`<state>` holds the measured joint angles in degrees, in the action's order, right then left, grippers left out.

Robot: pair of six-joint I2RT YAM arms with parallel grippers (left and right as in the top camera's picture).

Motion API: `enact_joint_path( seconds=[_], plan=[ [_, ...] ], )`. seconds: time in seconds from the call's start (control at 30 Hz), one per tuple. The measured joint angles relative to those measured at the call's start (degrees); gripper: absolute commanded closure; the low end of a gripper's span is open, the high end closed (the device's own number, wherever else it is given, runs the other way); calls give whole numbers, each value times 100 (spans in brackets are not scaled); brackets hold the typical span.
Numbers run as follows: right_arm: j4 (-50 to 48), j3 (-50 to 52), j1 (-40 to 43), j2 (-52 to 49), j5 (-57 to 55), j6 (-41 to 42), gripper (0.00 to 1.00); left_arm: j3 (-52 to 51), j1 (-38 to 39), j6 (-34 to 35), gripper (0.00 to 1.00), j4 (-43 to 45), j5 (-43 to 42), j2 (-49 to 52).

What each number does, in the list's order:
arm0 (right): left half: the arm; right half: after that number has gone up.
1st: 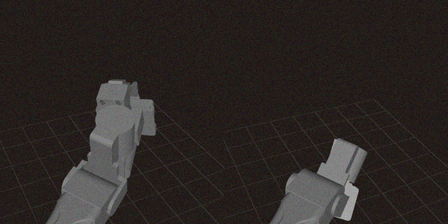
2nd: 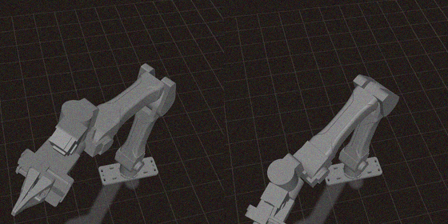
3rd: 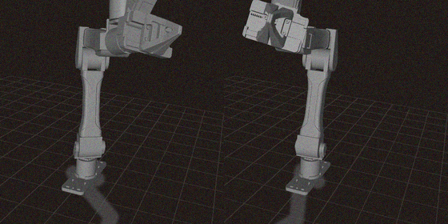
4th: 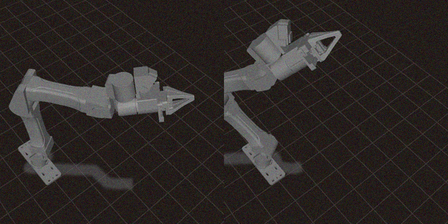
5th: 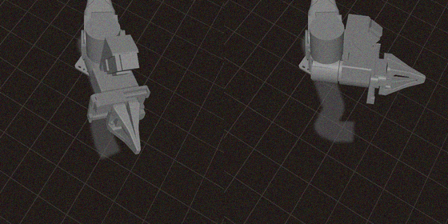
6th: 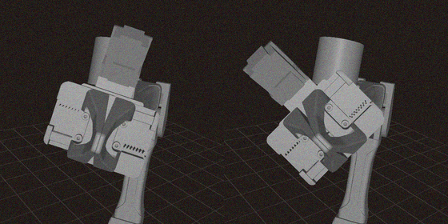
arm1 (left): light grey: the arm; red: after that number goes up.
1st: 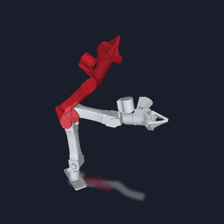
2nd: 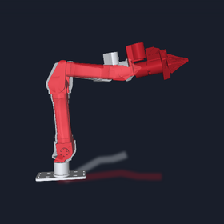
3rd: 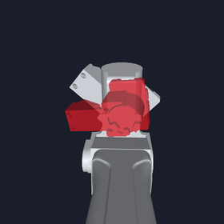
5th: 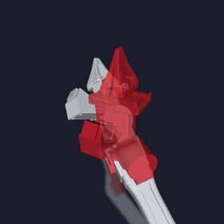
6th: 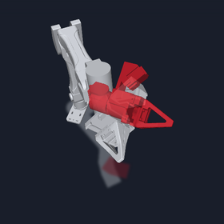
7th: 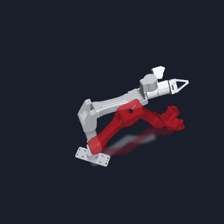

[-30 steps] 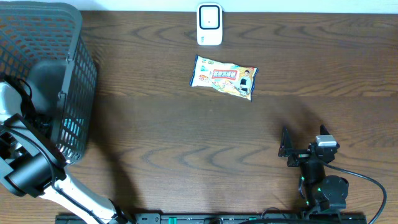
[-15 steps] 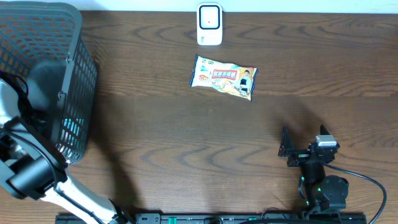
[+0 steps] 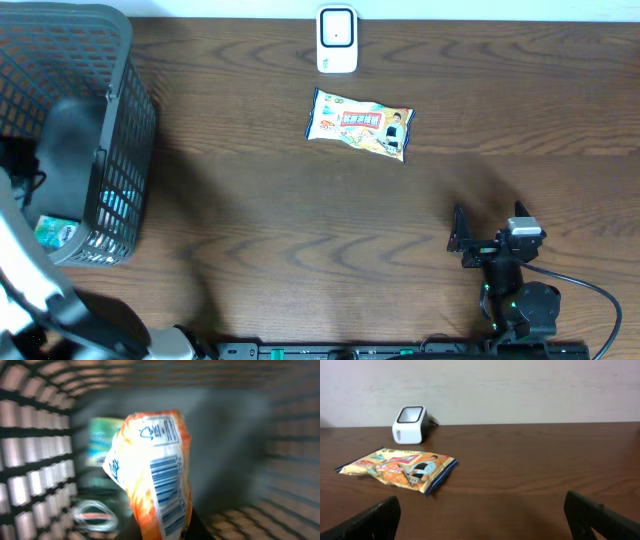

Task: Scan the item barcode
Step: 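Reach into the basket and grasp the orange tissue pack with the left gripper, then carry the orange tissue pack to the scanner with the left gripper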

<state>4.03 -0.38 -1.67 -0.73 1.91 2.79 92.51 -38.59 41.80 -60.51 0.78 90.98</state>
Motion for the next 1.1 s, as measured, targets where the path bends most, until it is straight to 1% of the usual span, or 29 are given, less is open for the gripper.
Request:
enact_joint_path(
  seconds=[0.3,0.4,0.53,0.63,0.77,0.97,1.03,1.1],
  plan=[
    [0,0,0,0,-2,0,1,13,133,-118,92,1606,-2072,-1705],
    [0,0,0,0,-2,0,1,28,481,-133,92,1832,-2487,-2181],
    [0,0,0,0,-2,0,1,52,1241,-229,92,1834,-2750,-2452],
    [0,0,0,0,0,0,1,52,2033,-511,92,1834,-2806,-2371],
    [-2,0,0,0,-2,0,1,52,3110,-975,92,1836,-2872,-1969],
    [0,0,0,0,-2,0,1,52,4509,-1700,92,1851,-2896,-859],
    [-2,0,0,0,-2,0,1,52,4813,-1930,92,1864,-2723,-498],
    [0,0,0,0,-2,0,1,52,5099,-2114,92,1871,-2221,-114]
  ],
)
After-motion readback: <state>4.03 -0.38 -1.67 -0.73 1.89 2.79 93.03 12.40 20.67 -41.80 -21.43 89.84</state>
